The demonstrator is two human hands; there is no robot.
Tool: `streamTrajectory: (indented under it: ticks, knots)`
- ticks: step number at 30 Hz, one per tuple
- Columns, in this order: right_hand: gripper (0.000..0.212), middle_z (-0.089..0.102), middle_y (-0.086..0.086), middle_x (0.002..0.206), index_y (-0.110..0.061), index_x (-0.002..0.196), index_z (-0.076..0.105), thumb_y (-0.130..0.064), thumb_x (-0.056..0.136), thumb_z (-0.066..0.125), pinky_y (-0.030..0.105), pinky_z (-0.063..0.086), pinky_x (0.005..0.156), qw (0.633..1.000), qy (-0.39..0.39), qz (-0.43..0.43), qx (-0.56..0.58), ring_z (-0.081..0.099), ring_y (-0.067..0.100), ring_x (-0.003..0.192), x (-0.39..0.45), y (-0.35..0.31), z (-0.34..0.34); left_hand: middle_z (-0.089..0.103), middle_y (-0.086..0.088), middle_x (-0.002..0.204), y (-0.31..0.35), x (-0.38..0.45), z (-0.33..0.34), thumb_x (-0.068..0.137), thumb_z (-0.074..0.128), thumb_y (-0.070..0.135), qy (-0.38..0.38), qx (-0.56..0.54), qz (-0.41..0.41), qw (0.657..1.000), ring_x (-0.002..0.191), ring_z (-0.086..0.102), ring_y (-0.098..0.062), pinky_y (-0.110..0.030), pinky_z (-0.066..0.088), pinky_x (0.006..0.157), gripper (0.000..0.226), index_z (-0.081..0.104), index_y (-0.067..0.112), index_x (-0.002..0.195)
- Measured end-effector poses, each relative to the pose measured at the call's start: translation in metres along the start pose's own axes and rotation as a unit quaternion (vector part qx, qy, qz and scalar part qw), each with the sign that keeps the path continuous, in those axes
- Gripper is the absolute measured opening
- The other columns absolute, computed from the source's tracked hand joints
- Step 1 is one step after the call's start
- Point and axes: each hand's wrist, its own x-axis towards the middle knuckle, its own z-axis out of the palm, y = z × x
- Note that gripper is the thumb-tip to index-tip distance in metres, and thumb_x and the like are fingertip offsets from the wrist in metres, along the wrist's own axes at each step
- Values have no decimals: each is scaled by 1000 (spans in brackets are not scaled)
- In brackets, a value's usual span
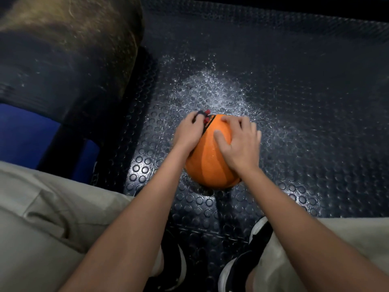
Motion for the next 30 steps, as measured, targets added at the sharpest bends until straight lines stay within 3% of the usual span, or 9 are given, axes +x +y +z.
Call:
streamTrajectory:
  ticks: [3, 6, 9, 12, 17, 21, 23, 26, 30]
  knots:
    - [47, 45, -2, 115, -36, 123, 59, -65, 87, 51, 36, 30, 93, 1000, -14, -10, 0, 41, 20, 108, 4, 15, -2, 65, 12, 114, -2, 3, 3, 96, 37, 54, -11, 2, 36, 999, 100, 59, -16, -38, 46, 85, 33, 60, 43, 118]
    - [50, 44, -4, 122, -38, 122, 59, -70, 85, 49, 39, 31, 101, 999, -9, 8, 47, 39, 18, 115, 0, 17, -1, 68, 4, 95, -24, 5, 1, 99, 37, 51, -23, -115, -16, 993, 87, 62, -22, -38, 51, 76, 32, 62, 31, 95]
    - [49, 47, -11, 129, -39, 124, 57, -69, 87, 47, 41, 28, 108, 998, -16, -9, 56, 42, 12, 122, -1, 12, 0, 71, -20, 110, -52, 7, -3, 100, 34, 49, -55, -210, -113, 970, 99, 68, -36, -50, 56, 87, 52, 63, 8, 115]
    - [47, 50, -16, 132, -40, 125, 56, -68, 88, 46, 40, 31, 107, 996, -28, -8, 83, 45, 10, 124, 0, 11, 0, 68, -23, 109, -55, 9, -1, 100, 31, 48, -54, -238, -154, 958, 90, 64, -28, -46, 55, 83, 52, 62, 8, 111]
    - [45, 51, -11, 134, -38, 129, 56, -62, 91, 50, 40, 30, 106, 995, 12, 58, 75, 45, 16, 124, -5, 9, 2, 66, 5, 116, -1, 3, 5, 100, 33, 45, -21, -19, 5, 1000, 104, 61, -18, -43, 48, 97, 34, 62, 34, 114]
    - [53, 46, -6, 138, -36, 136, 53, -67, 93, 46, 44, 28, 108, 992, 4, 105, 65, 39, 19, 128, -8, 11, 2, 63, 3, 124, 19, 11, 8, 104, 35, 41, -60, 88, 89, 990, 109, 56, -18, -37, 45, 92, 37, 59, 30, 129]
    - [53, 46, -8, 137, -37, 137, 53, -67, 94, 47, 43, 27, 109, 992, 5, 99, 80, 39, 17, 127, -8, 18, 0, 64, 5, 100, 0, 13, 4, 107, 31, 40, -57, 13, 51, 997, 92, 58, -15, -33, 46, 81, 35, 61, 24, 107]
    - [50, 46, -12, 134, -40, 135, 53, -68, 94, 46, 37, 28, 104, 990, 11, 98, 104, 40, 14, 125, -9, 27, -3, 60, -2, 79, -46, -5, -2, 109, 24, 44, -89, -136, -131, 978, 78, 57, -22, -34, 47, 79, 47, 59, 17, 93]
    - [52, 47, -13, 134, -40, 134, 53, -70, 93, 44, 43, 29, 109, 985, 25, 130, 109, 40, 13, 127, -11, 28, -1, 73, -15, 103, -67, -24, 16, 106, 26, 52, -85, -298, -259, 915, 99, 66, -30, -42, 55, 86, 55, 66, 15, 108]
